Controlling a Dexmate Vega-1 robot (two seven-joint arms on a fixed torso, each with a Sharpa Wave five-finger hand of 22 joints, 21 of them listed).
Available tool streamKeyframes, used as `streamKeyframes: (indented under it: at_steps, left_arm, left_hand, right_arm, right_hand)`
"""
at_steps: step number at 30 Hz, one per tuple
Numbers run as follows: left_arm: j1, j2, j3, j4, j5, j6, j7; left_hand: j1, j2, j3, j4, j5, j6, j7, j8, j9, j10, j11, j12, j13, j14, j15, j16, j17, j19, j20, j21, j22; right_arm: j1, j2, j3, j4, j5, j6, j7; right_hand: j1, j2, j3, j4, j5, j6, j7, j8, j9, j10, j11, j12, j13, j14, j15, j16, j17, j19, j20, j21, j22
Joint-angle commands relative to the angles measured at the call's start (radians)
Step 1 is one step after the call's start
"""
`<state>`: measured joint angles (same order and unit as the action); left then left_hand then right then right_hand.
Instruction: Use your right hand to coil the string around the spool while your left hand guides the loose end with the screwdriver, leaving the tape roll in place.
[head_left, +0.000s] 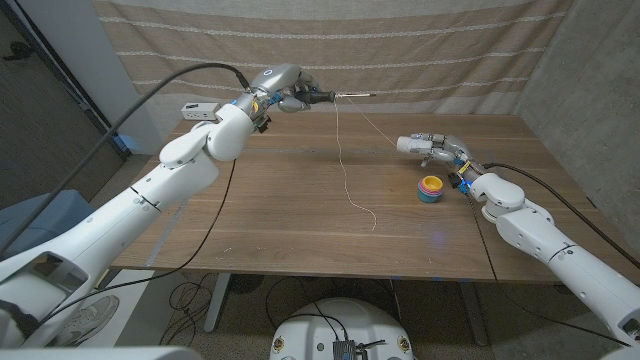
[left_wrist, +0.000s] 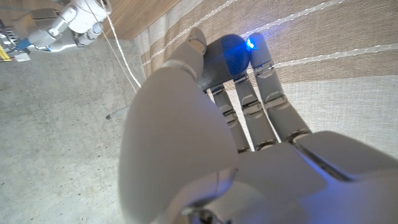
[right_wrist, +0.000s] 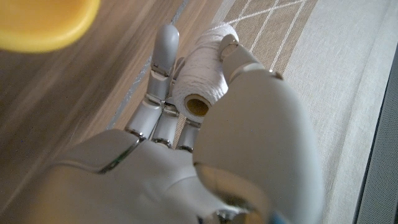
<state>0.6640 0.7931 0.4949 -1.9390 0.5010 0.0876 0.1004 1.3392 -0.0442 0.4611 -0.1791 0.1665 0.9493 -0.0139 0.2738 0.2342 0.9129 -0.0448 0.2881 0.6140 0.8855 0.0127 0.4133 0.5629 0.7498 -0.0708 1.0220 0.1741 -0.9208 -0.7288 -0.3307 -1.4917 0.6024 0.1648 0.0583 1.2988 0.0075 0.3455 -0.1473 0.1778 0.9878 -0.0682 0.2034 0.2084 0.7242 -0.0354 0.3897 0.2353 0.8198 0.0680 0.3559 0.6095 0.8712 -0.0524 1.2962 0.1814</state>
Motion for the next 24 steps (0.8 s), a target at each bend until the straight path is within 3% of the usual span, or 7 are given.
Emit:
streamKeyframes:
  at_steps: [1, 12, 24]
  left_arm:
    - [0.001, -0.01, 0.012, 0.015, 0.045, 0.043, 0.045]
    - [-0.034, -0.033, 0.07, 0.042, 0.127, 0.074, 0.051]
    - [-0.072, -0.059, 0.144, 0.078, 0.235, 0.089, 0.038]
  left_hand:
    - [0.134, 0.142, 0.022, 0.015, 0.004, 0.136, 0.087, -0.001, 0.005, 0.011, -0.003, -0.002, 0.005, 0.137, -0.19, 0.002, 0.005, 0.004, -0.131, 0.004, 0.003]
    - [0.136, 0.14, 0.022, 0.014, 0.005, 0.147, 0.089, 0.0, 0.003, 0.024, -0.006, -0.005, -0.002, 0.153, -0.196, -0.003, -0.009, 0.011, -0.129, 0.012, 0.005]
    - [0.137, 0.139, 0.022, 0.013, 0.008, 0.152, 0.089, -0.004, 0.0, 0.032, 0.0, -0.011, -0.011, 0.161, -0.192, -0.006, -0.015, 0.014, -0.129, 0.016, 0.005]
  right_arm:
    - [-0.055, -0.083, 0.026, -0.084, 0.129, 0.002, 0.219]
    - [-0.061, -0.116, 0.024, -0.156, 0.163, 0.045, 0.353]
    - [0.014, -0.115, -0.023, -0.203, 0.159, 0.078, 0.496]
  right_hand:
    - [0.115, 0.124, 0.014, 0.008, 0.004, 0.111, 0.103, 0.005, 0.003, 0.236, 0.086, 0.009, 0.1, 0.397, -0.283, 0.001, 0.005, -0.189, -0.148, 0.007, -0.001]
    - [0.117, 0.125, 0.016, 0.007, 0.005, 0.108, 0.105, 0.003, 0.004, 0.235, 0.091, 0.006, 0.102, 0.398, -0.284, 0.0, 0.009, -0.192, -0.147, 0.012, 0.0]
    - [0.124, 0.126, 0.02, 0.003, 0.004, 0.107, 0.112, 0.003, 0.004, 0.243, 0.1, 0.003, 0.098, 0.402, -0.288, -0.004, 0.005, -0.19, -0.146, 0.021, 0.0]
